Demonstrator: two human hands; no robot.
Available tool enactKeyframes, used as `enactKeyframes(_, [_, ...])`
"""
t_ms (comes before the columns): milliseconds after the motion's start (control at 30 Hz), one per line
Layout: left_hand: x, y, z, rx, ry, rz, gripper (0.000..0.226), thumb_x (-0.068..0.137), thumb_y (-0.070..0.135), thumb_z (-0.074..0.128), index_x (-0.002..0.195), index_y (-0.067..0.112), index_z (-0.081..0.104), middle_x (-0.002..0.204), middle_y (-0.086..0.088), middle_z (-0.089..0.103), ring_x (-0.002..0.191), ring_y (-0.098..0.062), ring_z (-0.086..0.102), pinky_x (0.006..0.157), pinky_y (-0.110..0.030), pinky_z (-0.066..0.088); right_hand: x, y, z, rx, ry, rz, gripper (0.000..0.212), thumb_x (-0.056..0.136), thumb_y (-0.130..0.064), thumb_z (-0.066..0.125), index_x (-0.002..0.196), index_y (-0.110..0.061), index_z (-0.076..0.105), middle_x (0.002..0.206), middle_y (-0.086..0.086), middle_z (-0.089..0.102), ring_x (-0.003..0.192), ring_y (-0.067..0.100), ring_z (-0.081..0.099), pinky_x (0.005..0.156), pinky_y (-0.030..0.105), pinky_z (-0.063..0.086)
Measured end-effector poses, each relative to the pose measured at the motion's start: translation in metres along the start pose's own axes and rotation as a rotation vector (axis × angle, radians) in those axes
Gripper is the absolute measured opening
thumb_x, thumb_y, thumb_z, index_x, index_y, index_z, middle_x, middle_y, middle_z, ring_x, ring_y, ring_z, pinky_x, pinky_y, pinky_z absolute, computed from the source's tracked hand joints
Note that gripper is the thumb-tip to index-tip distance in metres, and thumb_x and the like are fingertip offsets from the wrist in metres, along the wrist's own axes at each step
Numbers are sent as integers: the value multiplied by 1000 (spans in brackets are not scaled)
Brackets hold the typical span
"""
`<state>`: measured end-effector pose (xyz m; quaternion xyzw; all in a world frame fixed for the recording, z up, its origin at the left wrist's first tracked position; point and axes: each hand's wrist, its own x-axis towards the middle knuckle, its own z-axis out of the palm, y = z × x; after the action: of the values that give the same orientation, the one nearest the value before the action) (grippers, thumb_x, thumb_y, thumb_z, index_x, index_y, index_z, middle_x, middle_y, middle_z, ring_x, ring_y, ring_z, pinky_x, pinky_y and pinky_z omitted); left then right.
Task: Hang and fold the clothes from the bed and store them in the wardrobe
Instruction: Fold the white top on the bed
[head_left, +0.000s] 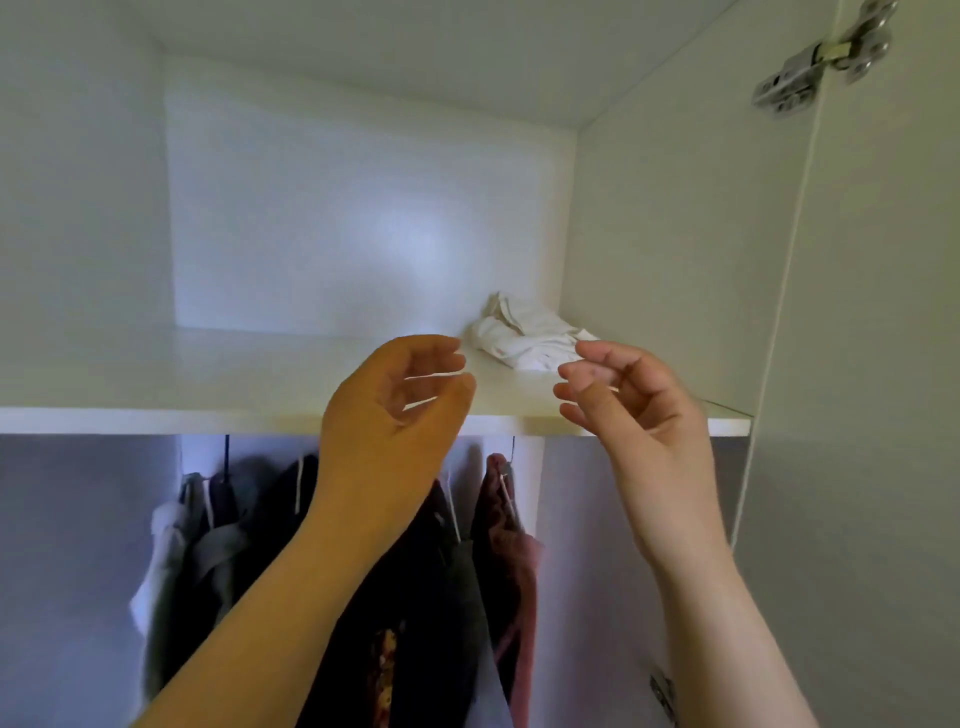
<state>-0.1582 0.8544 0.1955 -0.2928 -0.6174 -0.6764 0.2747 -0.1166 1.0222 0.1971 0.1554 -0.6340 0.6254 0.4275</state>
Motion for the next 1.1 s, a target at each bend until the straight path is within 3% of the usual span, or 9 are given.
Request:
enactKeyframes(200, [-45, 17, -2, 187, 180, 23, 26, 88, 8, 65, 111, 20, 67, 106, 13, 72, 95, -1, 67, 75, -8, 49, -5, 19, 1, 97, -299, -11, 23, 90, -7, 67, 109, -19, 67, 106, -7, 73, 103, 8, 68, 84, 15, 52])
enactKeyframes(333, [-83, 32, -20, 266, 271, -35, 27, 88, 4, 65, 111, 18, 67, 109, 7, 72, 97, -9, 68, 79, -13, 50, -26, 20, 17, 189, -449, 11, 23, 89, -14, 67, 112, -20, 66, 109, -9, 72, 108, 8, 65, 91, 19, 51])
enactKeyframes(467, [-125, 63, -61, 406, 411, -44, 25, 86, 18, 70, 110, 24, 67, 109, 10, 71, 98, -3, 67, 77, -10, 49, -56, 7, 56, 308, -612, 7, 21, 91, -11, 66, 109, -23, 67, 109, -8, 71, 110, 10, 64, 95, 22, 51])
enactKeyframes(600, [-175, 100, -101, 531, 529, -85, 34, 79, 29, 63, 114, 30, 63, 115, 13, 69, 104, -3, 66, 83, -14, 51, -106, -17, 103, 466, -761, 51, 21, 90, -9, 67, 106, -22, 67, 108, -6, 72, 106, 8, 66, 90, 16, 48])
enactKeyframes(767, [-251, 159, -166, 692, 709, -127, 37, 89, 13, 65, 123, 27, 60, 118, 13, 67, 108, -3, 64, 87, -15, 51, -189, -64, 175, 624, -964, 131, 22, 90, -7, 66, 108, -20, 66, 108, -4, 72, 105, 6, 66, 87, 13, 47])
enactKeyframes(1100, [-411, 284, -272, 943, 1013, -264, 45, 82, 35, 65, 127, 35, 56, 125, 24, 62, 116, 5, 57, 96, -28, 50, -373, -184, 279, 809, -1323, 141, 27, 87, -26, 66, 114, -24, 65, 111, -11, 70, 109, 4, 64, 89, 13, 48])
